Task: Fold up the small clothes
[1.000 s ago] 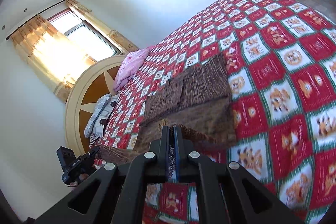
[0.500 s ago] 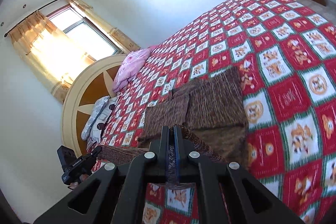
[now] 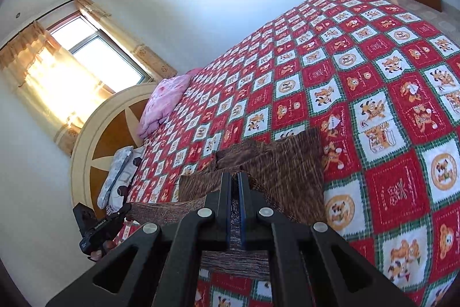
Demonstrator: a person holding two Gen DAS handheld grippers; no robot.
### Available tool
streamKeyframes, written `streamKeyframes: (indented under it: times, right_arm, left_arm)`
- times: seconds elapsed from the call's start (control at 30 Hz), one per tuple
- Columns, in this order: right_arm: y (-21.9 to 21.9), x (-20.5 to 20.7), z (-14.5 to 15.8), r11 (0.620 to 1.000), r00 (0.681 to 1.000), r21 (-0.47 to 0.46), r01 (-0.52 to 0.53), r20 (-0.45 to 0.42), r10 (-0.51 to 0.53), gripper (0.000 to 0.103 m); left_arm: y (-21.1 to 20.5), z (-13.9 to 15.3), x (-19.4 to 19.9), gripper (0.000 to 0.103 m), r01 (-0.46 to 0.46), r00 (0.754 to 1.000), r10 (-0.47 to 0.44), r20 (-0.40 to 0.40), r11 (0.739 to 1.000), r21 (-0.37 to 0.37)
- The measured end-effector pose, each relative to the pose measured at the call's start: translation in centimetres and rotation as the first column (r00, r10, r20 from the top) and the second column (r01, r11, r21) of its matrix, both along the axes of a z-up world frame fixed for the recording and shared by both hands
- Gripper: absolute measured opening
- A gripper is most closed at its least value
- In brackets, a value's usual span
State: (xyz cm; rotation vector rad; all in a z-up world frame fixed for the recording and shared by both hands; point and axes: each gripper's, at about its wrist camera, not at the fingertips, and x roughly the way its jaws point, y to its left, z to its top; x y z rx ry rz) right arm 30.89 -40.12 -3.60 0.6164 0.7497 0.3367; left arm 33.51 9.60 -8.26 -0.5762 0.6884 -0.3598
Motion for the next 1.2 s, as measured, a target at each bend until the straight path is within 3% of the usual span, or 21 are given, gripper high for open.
streamKeyframes:
  times: [0.23, 0.33, 0.4, 0.47, 0.5, 0.57, 0.63, 0.7, 0.8, 0.83, 0.9, 0.93, 1.1, 1.2]
  right_arm:
    - [-0.7, 7.1, -4.6, 0.999, 0.992, -0.012, 0.035, -0.12, -0.036, 0.003]
    - [-0.9, 10.7, -7.3, 0.995, 0.987, -0.081, 0.058, -0.148, -0.069, 0.005]
    - [-1.6, 12.3, -8.7, 0.971, 0.974, -0.177, 0.16, -0.132, -0.184, 0.005]
    - [-1.9, 12.5, -9.3, 0.947, 0.964, -0.238, 0.217, -0.099, -0.246, 0.022]
    - [-1.6, 12.1, -9.5, 0.947, 0.969, -0.246, 0.205, -0.085, -0.232, 0.036]
    - [0.0, 11.0, -9.4, 0.954, 0.988, -0.275, 0.118, -0.06, -0.14, 0.037]
    - [2.4, 9.7, -9.2, 0.932, 0.998, -0.363, 0.018, -0.045, -0.037, 0.037]
    - [5.1, 8.8, -9.3, 0.901, 0.996, -0.427, -0.082, -0.056, 0.064, 0.037]
    - [8.1, 8.6, -9.8, 0.85, 0.981, -0.489, -0.195, -0.088, 0.174, 0.037]
    - [8.9, 8.6, -9.9, 0.825, 0.979, -0.528, -0.204, -0.092, 0.183, 0.037]
    - [9.7, 8.8, -10.3, 0.793, 0.978, -0.573, -0.206, -0.094, 0.185, 0.037]
    - [9.7, 9.0, -10.3, 0.796, 0.977, -0.568, -0.211, -0.096, 0.19, 0.037]
    - [11.4, 10.6, -10.4, 0.812, 0.951, -0.497, -0.307, -0.13, 0.28, 0.037]
    - [12.7, 11.5, -10.9, 0.793, 0.943, -0.511, -0.332, -0.146, 0.301, 0.037]
  left_arm:
    - [-0.4, -3.6, 6.4, 0.007, -0.007, 0.995, 0.01, -0.095, 0.999, 0.031]
    - [-0.7, -5.4, 8.9, 0.008, -0.009, 0.991, 0.016, -0.132, 0.999, 0.048]
    - [-0.5, -7.2, 11.0, 0.01, -0.053, 0.98, 0.071, -0.186, 0.994, 0.1]
    - [0.5, -8.2, 11.9, 0.007, -0.117, 0.968, 0.136, -0.209, 0.988, 0.105]
    - [1.1, -8.5, 11.9, 0.007, -0.138, 0.963, 0.159, -0.219, 0.985, 0.106]
    - [2.0, -8.4, 10.9, 0.008, -0.15, 0.964, 0.166, -0.208, 0.985, 0.091]
    - [1.7, -7.6, 9.3, 0.014, -0.115, 0.976, 0.143, -0.165, 0.979, 0.166]
    - [0.2, -6.9, 7.3, 0.018, -0.054, 0.989, 0.09, -0.117, 0.957, 0.284]
    - [-2.9, -6.5, 5.4, 0.046, 0.054, 0.996, -0.018, -0.092, 0.909, 0.413]
    - [-3.9, -6.4, 5.1, 0.062, 0.071, 0.996, -0.039, -0.079, 0.888, 0.454]
    - [-5.3, -6.2, 5.2, 0.064, 0.07, 0.998, -0.055, -0.045, 0.862, 0.501]
    - [-5.9, -6.2, 5.6, 0.064, 0.076, 0.997, -0.064, -0.041, 0.848, 0.524]
    - [-6.5, -6.8, 9.0, 0.062, 0.1, 0.995, -0.077, -0.065, 0.843, 0.528]
    - [-7.1, -7.7, 10.1, 0.061, 0.111, 0.993, -0.074, -0.089, 0.82, 0.561]
